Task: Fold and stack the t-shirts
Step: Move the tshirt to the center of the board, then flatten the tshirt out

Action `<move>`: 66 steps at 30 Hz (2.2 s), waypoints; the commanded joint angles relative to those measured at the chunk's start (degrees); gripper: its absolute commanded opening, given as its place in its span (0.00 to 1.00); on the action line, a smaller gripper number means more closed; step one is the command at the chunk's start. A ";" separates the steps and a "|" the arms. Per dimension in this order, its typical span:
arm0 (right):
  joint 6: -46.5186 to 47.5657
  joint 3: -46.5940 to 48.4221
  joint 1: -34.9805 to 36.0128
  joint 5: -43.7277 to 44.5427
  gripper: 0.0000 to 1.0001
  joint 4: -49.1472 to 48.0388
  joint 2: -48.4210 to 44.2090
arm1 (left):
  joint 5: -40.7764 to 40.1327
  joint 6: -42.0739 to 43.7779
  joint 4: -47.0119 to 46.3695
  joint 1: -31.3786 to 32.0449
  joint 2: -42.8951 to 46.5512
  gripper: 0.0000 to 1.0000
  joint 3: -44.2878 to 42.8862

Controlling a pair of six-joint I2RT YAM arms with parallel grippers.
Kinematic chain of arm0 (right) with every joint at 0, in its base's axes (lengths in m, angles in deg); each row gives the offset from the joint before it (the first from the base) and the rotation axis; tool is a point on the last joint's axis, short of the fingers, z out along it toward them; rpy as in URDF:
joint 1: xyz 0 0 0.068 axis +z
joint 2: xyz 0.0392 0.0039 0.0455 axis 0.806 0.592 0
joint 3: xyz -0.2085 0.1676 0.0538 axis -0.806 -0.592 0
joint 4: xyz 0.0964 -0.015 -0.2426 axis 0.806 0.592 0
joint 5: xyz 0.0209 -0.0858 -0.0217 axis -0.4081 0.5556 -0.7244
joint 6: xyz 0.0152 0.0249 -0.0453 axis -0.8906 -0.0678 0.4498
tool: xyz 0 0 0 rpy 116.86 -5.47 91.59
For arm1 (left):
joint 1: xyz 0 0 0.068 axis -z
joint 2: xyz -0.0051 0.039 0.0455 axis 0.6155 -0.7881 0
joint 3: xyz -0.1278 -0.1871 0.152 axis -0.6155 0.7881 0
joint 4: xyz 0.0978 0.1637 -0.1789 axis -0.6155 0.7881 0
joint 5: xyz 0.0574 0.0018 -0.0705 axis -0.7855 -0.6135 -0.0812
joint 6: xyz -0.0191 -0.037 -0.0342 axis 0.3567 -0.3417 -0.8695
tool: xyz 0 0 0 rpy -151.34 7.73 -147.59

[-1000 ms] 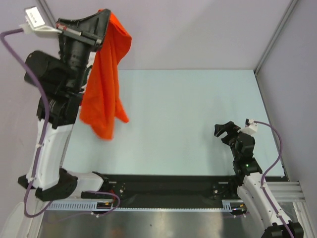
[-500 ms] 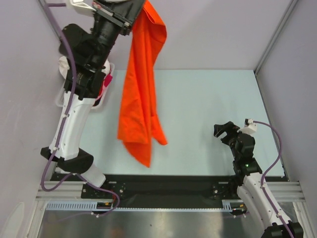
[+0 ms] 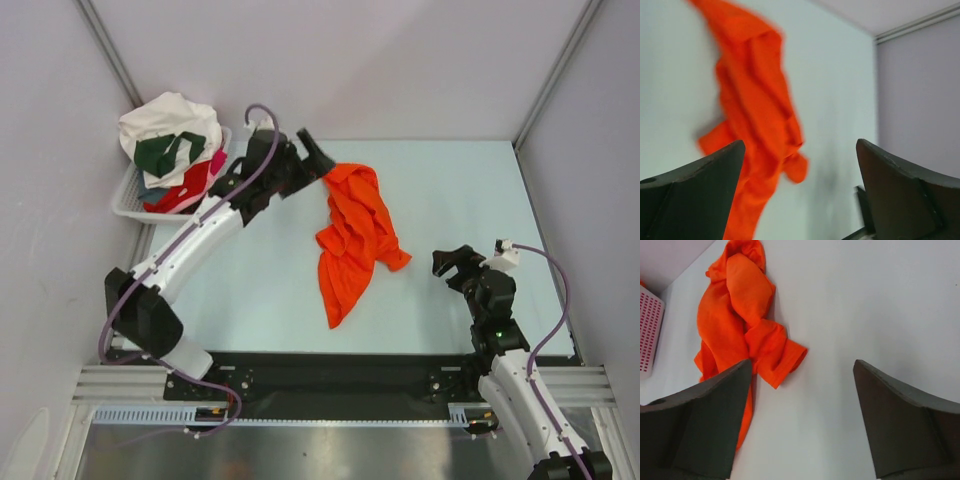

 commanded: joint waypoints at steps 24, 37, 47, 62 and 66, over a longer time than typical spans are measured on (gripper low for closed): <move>-1.59 25.82 2.18 -18.88 0.65 2.29 47.55 | -2.64 23.45 -14.11 6.00 -0.93 0.90 28.53; -6.69 22.21 2.27 -24.41 0.58 -10.53 58.00 | 2.99 23.37 -17.36 7.05 -10.51 0.83 23.53; -6.16 19.59 2.01 -24.51 0.04 -18.53 61.54 | 5.72 23.89 -13.32 7.14 -15.43 0.64 18.78; -2.47 11.16 0.52 -11.77 0.00 -15.03 37.40 | 21.18 20.30 -16.74 2.67 -20.10 0.00 19.03; -3.00 7.90 -0.36 -1.95 0.00 -10.38 27.65 | 23.99 18.62 -19.38 -2.51 -12.57 0.00 23.60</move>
